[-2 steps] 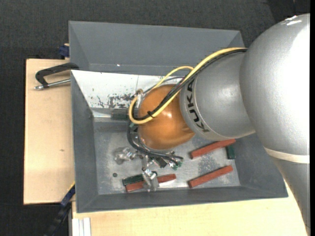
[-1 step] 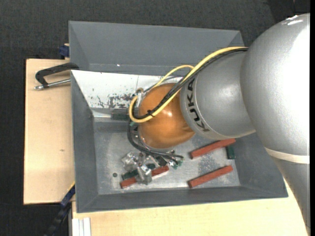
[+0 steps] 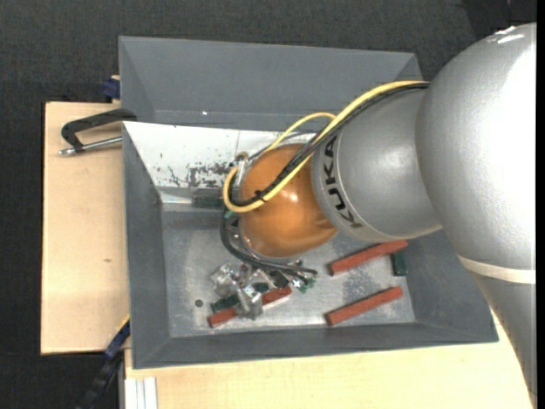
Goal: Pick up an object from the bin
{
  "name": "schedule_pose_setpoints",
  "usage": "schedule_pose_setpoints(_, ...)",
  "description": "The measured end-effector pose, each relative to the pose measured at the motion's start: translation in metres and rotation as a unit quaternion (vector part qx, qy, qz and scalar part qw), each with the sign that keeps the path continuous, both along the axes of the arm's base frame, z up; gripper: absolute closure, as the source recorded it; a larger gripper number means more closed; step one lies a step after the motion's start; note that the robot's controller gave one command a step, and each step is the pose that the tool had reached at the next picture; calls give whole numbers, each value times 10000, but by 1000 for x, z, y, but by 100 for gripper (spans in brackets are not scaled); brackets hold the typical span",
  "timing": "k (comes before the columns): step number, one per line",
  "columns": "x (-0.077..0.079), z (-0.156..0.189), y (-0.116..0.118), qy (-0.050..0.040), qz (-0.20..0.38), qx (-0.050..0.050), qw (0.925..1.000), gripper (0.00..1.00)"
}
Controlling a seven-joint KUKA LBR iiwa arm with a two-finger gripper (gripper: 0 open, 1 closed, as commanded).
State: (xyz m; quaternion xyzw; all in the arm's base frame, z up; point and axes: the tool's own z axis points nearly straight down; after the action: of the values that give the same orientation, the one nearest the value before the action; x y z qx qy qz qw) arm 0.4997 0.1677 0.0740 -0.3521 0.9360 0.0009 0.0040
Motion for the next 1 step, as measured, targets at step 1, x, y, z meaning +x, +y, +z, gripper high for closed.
schedule_pose_setpoints(1, 22, 144, 4, 3, 23, -3, 10000, 100)
